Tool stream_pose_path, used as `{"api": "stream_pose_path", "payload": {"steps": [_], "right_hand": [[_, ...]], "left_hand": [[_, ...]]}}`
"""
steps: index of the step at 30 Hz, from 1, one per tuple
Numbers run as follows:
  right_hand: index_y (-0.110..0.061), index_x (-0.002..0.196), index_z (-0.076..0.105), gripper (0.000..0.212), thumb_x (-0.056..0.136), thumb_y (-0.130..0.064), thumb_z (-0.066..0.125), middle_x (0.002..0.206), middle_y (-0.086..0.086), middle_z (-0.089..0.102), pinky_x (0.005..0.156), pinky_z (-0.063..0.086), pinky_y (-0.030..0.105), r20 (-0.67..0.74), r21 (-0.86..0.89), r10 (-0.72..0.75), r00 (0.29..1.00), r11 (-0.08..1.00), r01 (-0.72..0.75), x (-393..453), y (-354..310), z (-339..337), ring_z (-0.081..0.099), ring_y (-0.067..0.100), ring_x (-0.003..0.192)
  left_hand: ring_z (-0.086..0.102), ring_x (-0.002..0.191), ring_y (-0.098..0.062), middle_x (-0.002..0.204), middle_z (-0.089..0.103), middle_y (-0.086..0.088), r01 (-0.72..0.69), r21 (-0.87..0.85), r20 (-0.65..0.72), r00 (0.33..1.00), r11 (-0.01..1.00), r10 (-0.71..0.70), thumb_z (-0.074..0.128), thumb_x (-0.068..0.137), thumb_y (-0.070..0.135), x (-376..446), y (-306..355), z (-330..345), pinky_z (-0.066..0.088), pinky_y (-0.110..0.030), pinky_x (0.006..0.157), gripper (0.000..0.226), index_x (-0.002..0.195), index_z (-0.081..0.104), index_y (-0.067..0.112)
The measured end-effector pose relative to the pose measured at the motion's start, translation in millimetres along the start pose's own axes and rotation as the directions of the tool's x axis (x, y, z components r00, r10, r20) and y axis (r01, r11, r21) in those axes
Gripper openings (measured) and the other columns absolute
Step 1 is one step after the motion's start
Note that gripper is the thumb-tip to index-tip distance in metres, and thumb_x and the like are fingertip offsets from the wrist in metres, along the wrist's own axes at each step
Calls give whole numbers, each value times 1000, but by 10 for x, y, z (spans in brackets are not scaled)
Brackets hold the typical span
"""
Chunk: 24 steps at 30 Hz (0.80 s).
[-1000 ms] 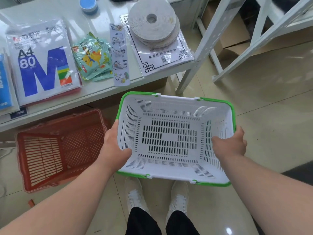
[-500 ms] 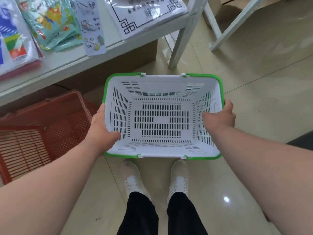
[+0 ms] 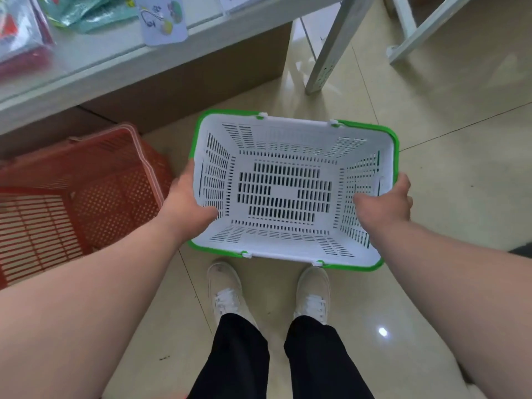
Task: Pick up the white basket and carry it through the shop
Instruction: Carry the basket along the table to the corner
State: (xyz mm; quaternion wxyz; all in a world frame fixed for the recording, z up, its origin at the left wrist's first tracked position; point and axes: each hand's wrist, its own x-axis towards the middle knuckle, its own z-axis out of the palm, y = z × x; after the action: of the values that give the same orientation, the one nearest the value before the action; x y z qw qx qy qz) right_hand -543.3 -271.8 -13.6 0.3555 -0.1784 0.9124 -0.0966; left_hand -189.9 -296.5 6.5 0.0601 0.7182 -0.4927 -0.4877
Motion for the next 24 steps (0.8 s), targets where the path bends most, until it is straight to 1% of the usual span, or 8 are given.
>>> {"api": "stream_pose_path", "payload": {"steps": [2, 5, 8, 11, 14, 18, 21, 24], "right_hand": [[-37, 166, 10, 101, 86, -30, 71, 155, 11, 36, 106, 48, 50, 8, -12, 4, 1000, 1000, -4, 11, 36, 31, 47, 39, 137], [-37, 167, 9, 102, 87, -29, 71, 158, 12, 35, 105, 49, 48, 21, -1, 17, 1000, 1000, -17, -9, 74, 77, 46, 38, 138], [-38, 166, 9, 105, 82, -31, 73, 153, 13, 38, 108, 50, 54, 34, 17, 27, 999, 999, -27, -55, 89, 125, 49, 39, 136], [-38, 166, 9, 106, 82, -31, 73, 151, 12, 39, 108, 49, 55, 38, 17, 36, 999, 999, -36, -64, 134, 177, 48, 38, 136], [-36, 167, 6, 107, 84, -31, 73, 154, 11, 35, 110, 46, 53, 33, -18, 17, 999, 1000, -16, -9, 192, 204, 41, 36, 141], [-35, 168, 8, 105, 87, -34, 75, 160, 11, 29, 116, 39, 51, 20, -121, -42, 999, 992, 44, 128, 294, 153, 31, 34, 147], [-41, 167, 4, 109, 88, -30, 78, 155, 8, 43, 104, 51, 47, 81, -41, -44, 996, 998, 47, 209, 338, 142, 52, 36, 135], [-44, 166, 4, 108, 88, -27, 77, 149, 6, 51, 89, 53, 39, 91, 9, -35, 995, 999, 34, 245, 335, 165, 61, 34, 122]], "left_hand": [[72, 101, -10, 111, 71, 12, 4, 24, -13, 1000, 1000, -4, 76, 74, 2, 29, -4, 6, 61, -40, 92, 76, 137, 53, 36], [72, 107, -23, 115, 71, 9, 20, 43, -32, 999, 999, -19, 76, 68, 17, 60, -54, 10, 60, -47, 98, 80, 136, 48, 50], [68, 116, -28, 123, 67, 2, 37, 45, -26, 999, 998, -36, 75, 65, 26, 86, -110, -1, 57, -53, 103, 85, 136, 44, 61], [60, 119, -31, 129, 59, -3, 21, 116, -49, 999, 993, -16, 78, 73, 19, 122, -151, -6, 52, -51, 108, 92, 150, 40, 52], [54, 109, -28, 137, 47, -11, 92, 167, -79, 994, 982, -80, 80, 81, 18, 190, -203, -19, 46, -42, 107, 97, 164, 34, 38], [58, 117, -33, 145, 48, -12, 101, 126, -73, 993, 987, -93, 80, 82, 19, 249, -222, 9, 47, -39, 103, 103, 165, 24, 42], [60, 112, -24, 132, 58, 2, 126, 11, -34, 992, 992, -125, 77, 88, 8, 286, -202, 56, 45, -32, 92, 110, 171, 13, 40], [62, 116, -22, 132, 60, 7, 172, -88, -26, 984, 981, -175, 76, 91, 4, 334, -205, 68, 47, -33, 94, 112, 173, 8, 42]]}}
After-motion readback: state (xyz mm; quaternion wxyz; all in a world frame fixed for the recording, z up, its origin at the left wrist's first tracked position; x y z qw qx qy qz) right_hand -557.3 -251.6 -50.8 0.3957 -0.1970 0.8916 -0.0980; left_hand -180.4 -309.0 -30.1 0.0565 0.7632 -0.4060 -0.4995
